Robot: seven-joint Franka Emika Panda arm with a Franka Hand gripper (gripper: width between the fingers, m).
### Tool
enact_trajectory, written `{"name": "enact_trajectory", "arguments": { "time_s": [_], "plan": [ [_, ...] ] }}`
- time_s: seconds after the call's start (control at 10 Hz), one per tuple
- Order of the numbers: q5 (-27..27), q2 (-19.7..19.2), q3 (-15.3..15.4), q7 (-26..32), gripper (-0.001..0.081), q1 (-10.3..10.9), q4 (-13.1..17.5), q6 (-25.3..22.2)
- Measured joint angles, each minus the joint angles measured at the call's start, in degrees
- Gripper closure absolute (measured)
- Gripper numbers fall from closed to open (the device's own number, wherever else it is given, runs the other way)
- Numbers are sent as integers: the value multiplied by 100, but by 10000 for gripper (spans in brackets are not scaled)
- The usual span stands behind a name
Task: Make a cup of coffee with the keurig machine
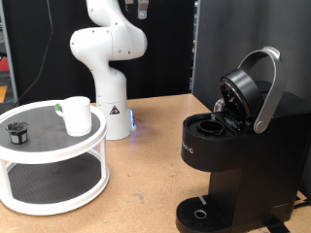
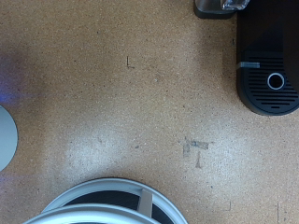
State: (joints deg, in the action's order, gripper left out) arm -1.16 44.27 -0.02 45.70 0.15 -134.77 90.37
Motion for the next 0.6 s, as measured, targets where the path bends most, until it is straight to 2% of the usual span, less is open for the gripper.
{"name": "enact_trajectory", "arguments": {
  "time_s": [0.1,0.3,0.6],
  "plan": [
    [-6,-4,-46,16,3,-1,0,3],
    [-3,-54,-391,300,3,-15,53,11],
    [503,-245,-900,1108,3,-71,227,-1]
  ]
}}
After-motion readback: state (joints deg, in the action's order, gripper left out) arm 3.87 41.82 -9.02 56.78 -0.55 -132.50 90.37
